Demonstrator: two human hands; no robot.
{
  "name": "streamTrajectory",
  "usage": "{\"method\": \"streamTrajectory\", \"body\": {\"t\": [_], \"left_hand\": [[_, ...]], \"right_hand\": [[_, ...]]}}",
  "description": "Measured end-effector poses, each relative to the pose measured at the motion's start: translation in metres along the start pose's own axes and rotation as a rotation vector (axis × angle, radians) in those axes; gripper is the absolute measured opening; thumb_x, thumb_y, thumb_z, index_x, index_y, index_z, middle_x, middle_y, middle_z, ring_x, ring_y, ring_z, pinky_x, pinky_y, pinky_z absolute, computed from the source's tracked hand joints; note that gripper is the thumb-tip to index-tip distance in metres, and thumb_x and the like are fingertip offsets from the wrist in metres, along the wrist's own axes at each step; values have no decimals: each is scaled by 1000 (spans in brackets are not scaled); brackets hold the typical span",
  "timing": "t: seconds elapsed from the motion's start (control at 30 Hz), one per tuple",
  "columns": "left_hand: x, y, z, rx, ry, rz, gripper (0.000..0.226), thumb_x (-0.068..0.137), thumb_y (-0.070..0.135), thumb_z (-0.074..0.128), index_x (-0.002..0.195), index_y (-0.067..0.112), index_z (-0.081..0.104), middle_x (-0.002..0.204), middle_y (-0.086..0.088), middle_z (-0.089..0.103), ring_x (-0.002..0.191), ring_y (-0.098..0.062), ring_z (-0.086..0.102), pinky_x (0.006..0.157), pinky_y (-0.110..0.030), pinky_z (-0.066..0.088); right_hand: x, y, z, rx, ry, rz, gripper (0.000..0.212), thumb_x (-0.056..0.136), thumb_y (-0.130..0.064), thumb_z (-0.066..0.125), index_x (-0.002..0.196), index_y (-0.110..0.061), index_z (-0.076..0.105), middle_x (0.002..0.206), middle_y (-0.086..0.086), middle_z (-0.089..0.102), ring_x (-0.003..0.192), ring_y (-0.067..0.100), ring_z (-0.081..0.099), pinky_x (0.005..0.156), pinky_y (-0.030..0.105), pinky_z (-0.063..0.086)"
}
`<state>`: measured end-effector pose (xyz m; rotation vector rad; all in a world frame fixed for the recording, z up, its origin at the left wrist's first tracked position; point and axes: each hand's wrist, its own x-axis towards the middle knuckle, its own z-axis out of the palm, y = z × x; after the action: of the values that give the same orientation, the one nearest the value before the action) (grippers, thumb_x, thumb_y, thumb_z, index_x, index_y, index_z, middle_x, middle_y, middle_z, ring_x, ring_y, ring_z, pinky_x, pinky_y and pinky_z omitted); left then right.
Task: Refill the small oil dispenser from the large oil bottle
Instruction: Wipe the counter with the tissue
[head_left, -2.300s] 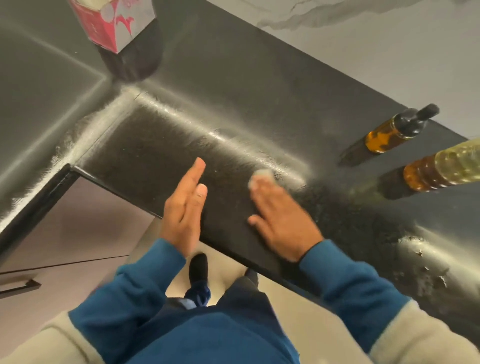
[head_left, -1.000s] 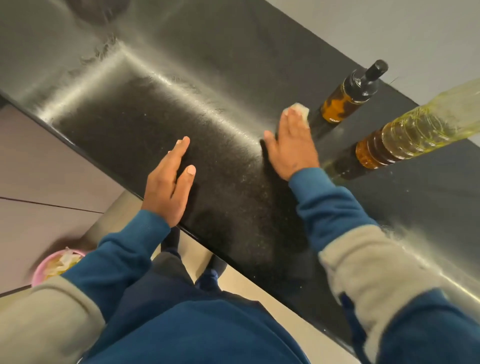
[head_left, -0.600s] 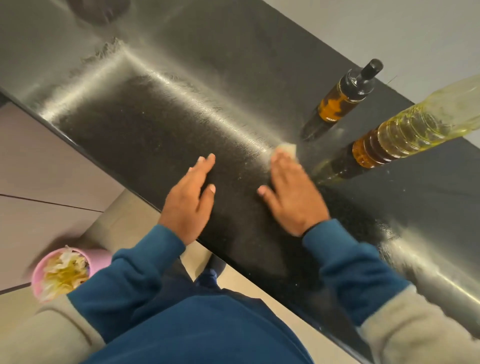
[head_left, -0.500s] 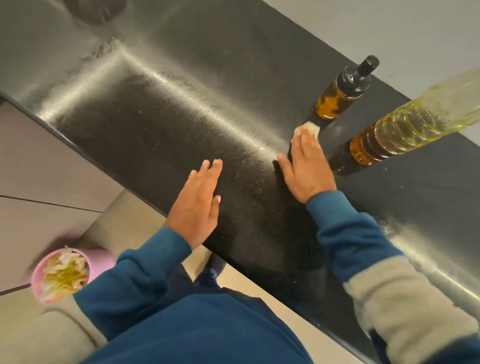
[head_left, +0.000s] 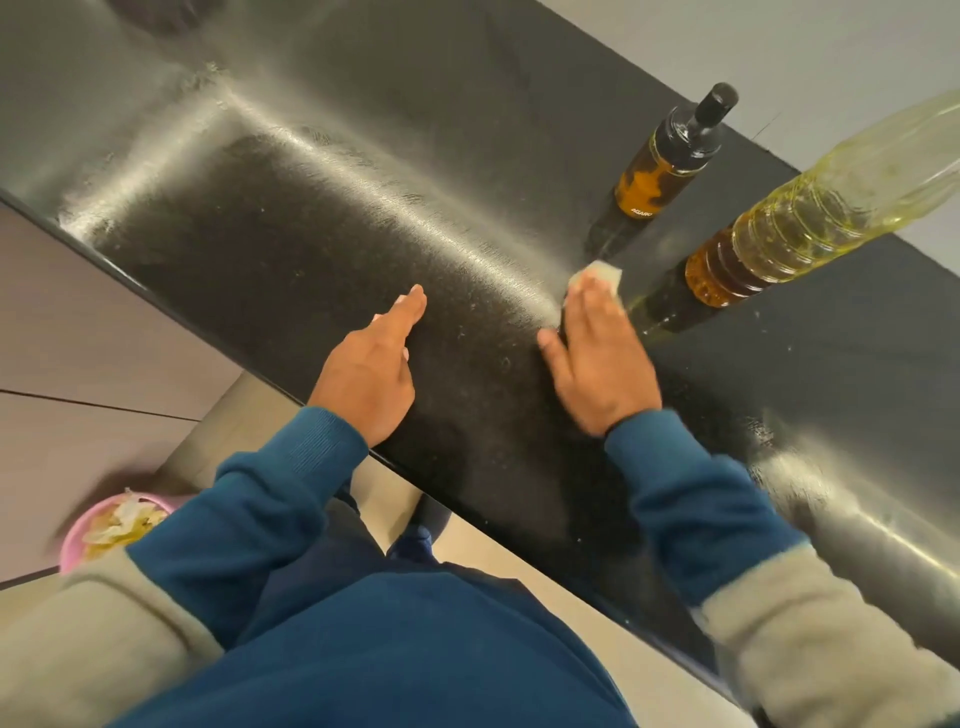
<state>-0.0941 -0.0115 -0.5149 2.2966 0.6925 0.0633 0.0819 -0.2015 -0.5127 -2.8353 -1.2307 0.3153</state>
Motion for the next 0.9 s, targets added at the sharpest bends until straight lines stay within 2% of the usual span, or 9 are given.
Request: {"method": "streamTrajectory", "body": {"t": [0.1,0.23,0.33,0.4,0.5,0.63,0.7,0.8,0.9], "left_hand": [[0,2,2,19,18,-6,62,98,0,45,155,21,30,154,-3,46,142,-30,43,114,-49,39],[2,4,-1,-12,39,9,55,99,4,46,153,14,37,148,-5,53,135,-30,51,114,-47,39],[3,5,-1,-20,39,-2,55,100,4,46,153,13,37,149,-6,52,137,-29,49,116,-44,37],[3,9,1,-6,1,-33,57,100,7,47,155,16,33,154,-10,45,141,-33,42,117,-47,34],[-8,22,10,-18,-56,-25,58,101,19,45,157,17,29,156,-12,41,145,-32,37,118,-49,31],[-32,50,26,-176,-41,61,59,97,31,39,154,13,36,151,-11,49,141,-24,45,116,-44,37],[-41,60,31,-249,13,83,57,99,27,40,154,11,35,153,-11,46,143,-22,42,118,-41,35],[-49,60,31,-285,45,111,56,101,24,39,155,10,32,153,-11,45,143,-20,41,118,-35,34],[-57,51,31,-309,-50,131,58,100,26,40,156,13,30,156,-6,42,144,-14,38,119,-37,34]], "right_hand": [[33,-20,2,53,43,105,75,101,-51,23,153,3,18,161,22,18,151,35,12,124,46,13],[-14,-97,22,85,-9,-225,74,99,-48,23,154,2,19,163,21,15,152,32,6,123,47,12],[-87,-97,17,77,-140,-436,72,103,-50,24,157,-6,10,166,12,1,153,23,-7,125,42,3],[-103,-62,17,36,-132,-402,72,102,-51,24,158,-8,11,166,12,6,153,24,-2,125,43,8],[-84,-6,12,-23,-48,-121,72,101,-51,23,156,-4,18,163,17,15,152,28,9,123,45,16],[-37,-26,9,44,53,153,74,100,-48,25,152,5,22,160,25,19,150,37,15,123,47,16],[-36,-66,21,32,73,61,74,97,-43,18,151,7,22,158,28,20,149,41,16,121,50,17],[-86,-106,31,31,-12,-221,70,99,-42,18,157,-3,8,164,20,7,152,34,0,123,47,9],[-150,-81,29,81,-99,-208,75,100,-53,24,158,-7,7,166,13,2,153,25,-5,125,43,7]]}}
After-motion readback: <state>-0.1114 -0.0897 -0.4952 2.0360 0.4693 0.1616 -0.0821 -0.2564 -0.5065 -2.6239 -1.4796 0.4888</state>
